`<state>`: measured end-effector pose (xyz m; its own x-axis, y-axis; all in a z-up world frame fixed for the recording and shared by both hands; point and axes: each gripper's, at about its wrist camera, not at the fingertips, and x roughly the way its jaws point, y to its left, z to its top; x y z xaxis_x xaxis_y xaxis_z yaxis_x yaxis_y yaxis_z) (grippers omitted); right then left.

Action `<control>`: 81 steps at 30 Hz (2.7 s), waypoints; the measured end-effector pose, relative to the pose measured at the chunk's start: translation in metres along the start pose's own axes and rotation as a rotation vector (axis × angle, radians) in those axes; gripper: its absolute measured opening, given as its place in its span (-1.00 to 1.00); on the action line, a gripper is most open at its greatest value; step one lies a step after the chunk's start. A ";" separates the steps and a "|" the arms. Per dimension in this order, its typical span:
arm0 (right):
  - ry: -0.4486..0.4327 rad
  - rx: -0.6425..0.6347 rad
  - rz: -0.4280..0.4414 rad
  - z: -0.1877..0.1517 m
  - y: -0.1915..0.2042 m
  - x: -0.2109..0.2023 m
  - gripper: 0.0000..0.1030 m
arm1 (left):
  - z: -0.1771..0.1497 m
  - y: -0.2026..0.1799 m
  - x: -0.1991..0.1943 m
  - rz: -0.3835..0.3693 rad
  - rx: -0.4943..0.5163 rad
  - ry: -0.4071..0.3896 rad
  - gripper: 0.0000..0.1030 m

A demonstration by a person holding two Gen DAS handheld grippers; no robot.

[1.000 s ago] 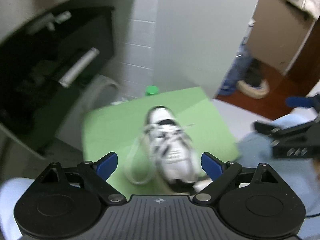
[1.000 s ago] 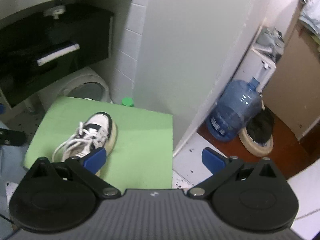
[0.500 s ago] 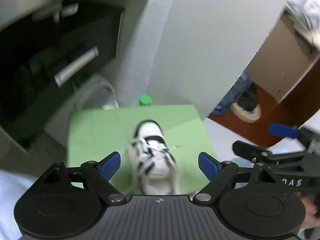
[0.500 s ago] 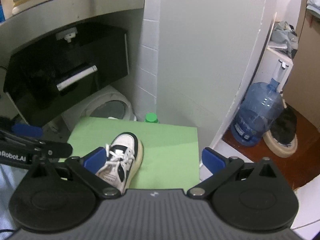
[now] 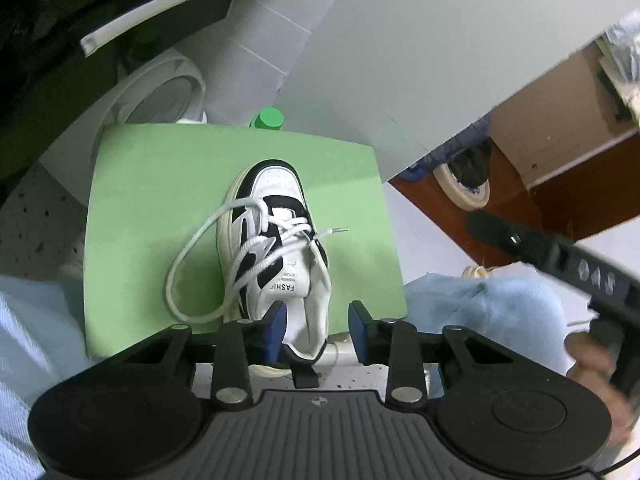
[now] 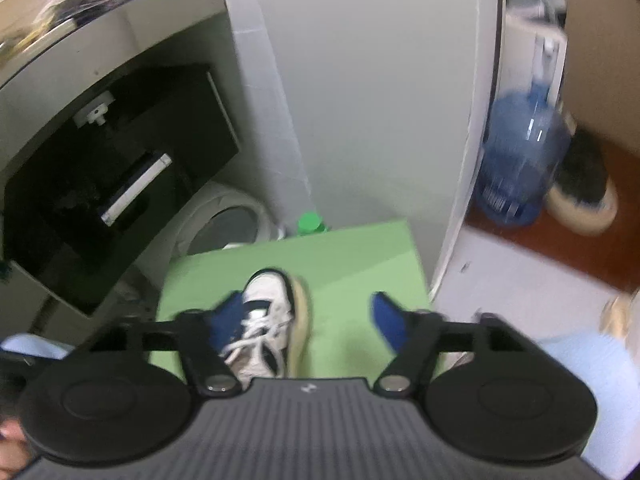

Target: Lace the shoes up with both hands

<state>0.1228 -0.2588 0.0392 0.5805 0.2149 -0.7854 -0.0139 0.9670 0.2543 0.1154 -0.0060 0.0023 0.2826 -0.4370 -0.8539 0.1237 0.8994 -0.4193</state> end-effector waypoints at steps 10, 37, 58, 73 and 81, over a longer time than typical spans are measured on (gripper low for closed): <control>0.287 0.520 0.298 0.005 -0.059 0.097 -0.02 | -0.009 0.008 0.056 0.185 0.029 0.078 -0.79; 0.515 0.926 0.345 -0.022 -0.099 0.195 -0.93 | -0.014 -0.004 0.130 0.259 0.167 0.187 -0.83; 0.345 0.705 0.327 0.012 -0.090 0.152 -0.29 | -0.010 0.002 0.130 0.216 0.100 0.201 -0.83; 0.430 0.430 0.135 0.008 -0.040 0.173 -0.91 | -0.011 0.000 0.131 0.211 0.114 0.199 -0.85; 0.311 -0.118 -0.113 0.010 0.028 0.160 -0.95 | -0.014 0.000 0.130 0.231 0.127 0.184 -0.95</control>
<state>0.2233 -0.1988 -0.0739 0.3081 0.1194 -0.9438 -0.0686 0.9923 0.1031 0.1390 -0.0627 -0.1130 0.1416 -0.2053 -0.9684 0.1971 0.9645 -0.1756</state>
